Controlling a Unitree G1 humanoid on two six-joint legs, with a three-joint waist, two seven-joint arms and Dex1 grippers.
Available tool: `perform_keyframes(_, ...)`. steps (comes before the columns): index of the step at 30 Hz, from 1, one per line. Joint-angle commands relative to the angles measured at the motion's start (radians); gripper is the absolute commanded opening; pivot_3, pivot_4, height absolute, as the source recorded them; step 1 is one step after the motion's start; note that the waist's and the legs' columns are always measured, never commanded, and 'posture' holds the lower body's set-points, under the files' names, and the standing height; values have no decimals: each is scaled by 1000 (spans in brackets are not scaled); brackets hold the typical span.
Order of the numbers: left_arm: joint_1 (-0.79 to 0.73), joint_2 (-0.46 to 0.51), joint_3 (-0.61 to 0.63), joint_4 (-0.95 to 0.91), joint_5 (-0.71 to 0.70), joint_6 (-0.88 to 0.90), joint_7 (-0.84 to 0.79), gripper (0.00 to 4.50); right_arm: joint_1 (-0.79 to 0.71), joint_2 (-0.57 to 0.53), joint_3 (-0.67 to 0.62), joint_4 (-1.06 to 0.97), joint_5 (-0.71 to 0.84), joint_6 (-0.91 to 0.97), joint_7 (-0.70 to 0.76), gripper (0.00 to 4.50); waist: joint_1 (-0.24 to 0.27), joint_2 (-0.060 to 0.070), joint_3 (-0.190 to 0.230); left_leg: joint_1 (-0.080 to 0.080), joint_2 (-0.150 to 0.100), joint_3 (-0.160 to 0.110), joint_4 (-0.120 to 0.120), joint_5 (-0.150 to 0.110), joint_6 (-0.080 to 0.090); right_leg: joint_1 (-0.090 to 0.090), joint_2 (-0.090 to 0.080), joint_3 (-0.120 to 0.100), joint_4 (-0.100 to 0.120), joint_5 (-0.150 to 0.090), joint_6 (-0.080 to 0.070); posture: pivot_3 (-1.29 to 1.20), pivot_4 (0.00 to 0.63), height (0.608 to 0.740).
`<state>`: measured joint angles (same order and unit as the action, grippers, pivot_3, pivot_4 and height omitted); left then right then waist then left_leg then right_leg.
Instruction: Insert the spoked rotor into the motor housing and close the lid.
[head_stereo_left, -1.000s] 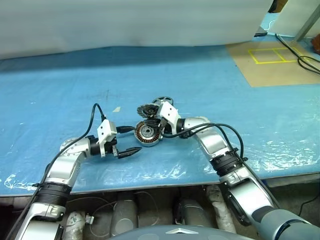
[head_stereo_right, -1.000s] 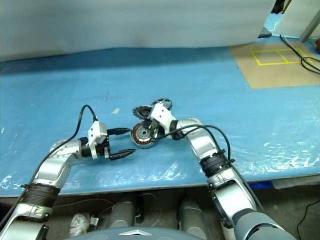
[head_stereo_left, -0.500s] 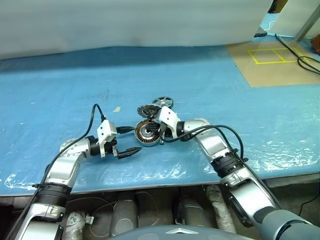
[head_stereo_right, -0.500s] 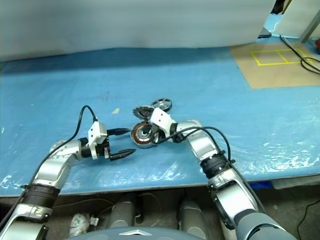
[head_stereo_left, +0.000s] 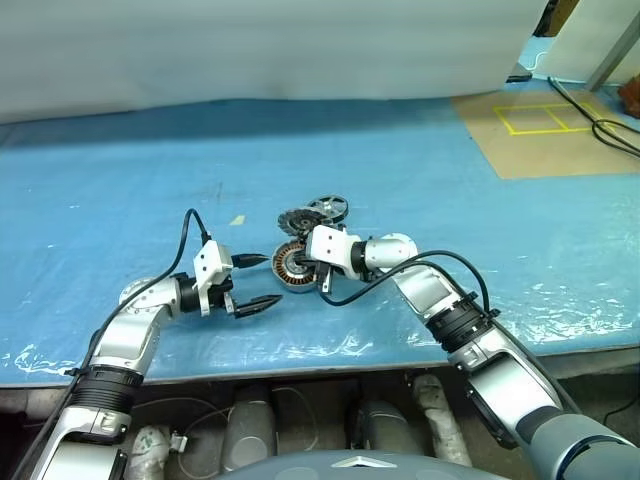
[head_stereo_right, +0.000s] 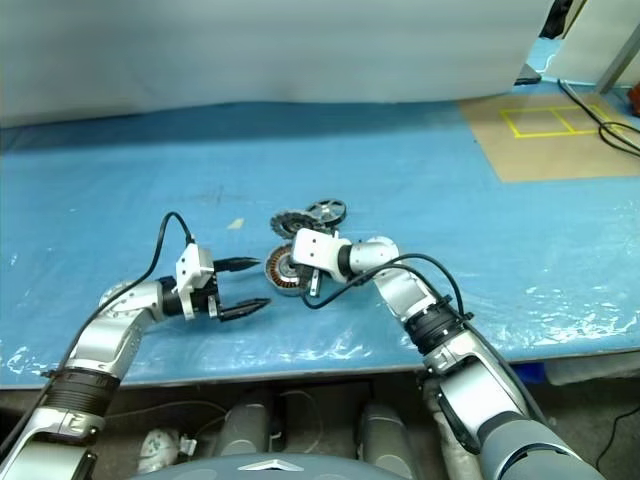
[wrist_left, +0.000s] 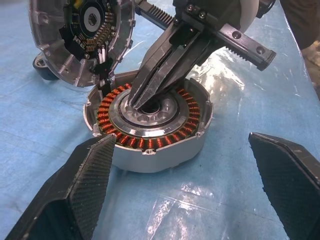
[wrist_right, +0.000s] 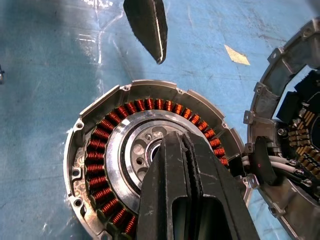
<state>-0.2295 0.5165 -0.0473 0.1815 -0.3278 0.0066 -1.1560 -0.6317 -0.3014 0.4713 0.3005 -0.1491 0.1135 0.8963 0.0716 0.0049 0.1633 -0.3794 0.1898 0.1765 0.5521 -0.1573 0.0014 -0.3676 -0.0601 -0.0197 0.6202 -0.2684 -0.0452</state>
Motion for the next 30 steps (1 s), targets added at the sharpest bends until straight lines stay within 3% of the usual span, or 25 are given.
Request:
perform_keyframes(1, -14, -1, 2, -4, 1, -22, -3, 4500, 47, -4, -9, 67, 33, 231, 58, 26, 1, -1, -1, 0, 0, 0, -1, 0, 0, 0, 0, 0, 0, 0, 0, 0, 150, 740)
perform_keyframes(13, -22, -5, 1, 13, 2, -30, -6, 4500, 67, 2, -108, -61, 179, 540, 46, 26, 25, -1, -1, 0, 0, 1, -8, 1, -1, 0, 0, 0, -8, 0, 0, 0, 150, 740)
perform_keyframes(17, -29, -5, 1, 15, 1, -30, -8, 4500, 80, 60, -240, -186, 337, 499, 54, 26, 25, -1, -1, -4, -1, 1, -10, 2, -4, -2, 0, -1, -12, 0, 0, 0, 150, 740)
perform_keyframes(21, -34, -4, 2, 19, 0, -33, -11, 4500, 58, 105, -358, -283, 509, 597, 59, 26, 18, -1, -1, -17, 0, 1, -8, 3, -4, -17, 1, -1, -7, 1, 1, 0, 150, 740)
perform_keyframes(24, -36, -5, 2, 22, 0, -34, -14, 4500, 57, 86, -335, -309, 515, 602, 62, 26, 18, -1, -1, -26, 0, 1, -4, 3, -4, -28, 2, -1, 4, 3, 4, 0, 150, 740)
perform_keyframes(30, -42, -9, 2, 26, -1, -35, -15, 4500, 58, 53, -223, -272, 442, 562, 46, 26, 19, -1, -1, -26, 0, 1, -3, 3, -4, -27, 2, -2, 4, 3, 4, 0, 150, 740)
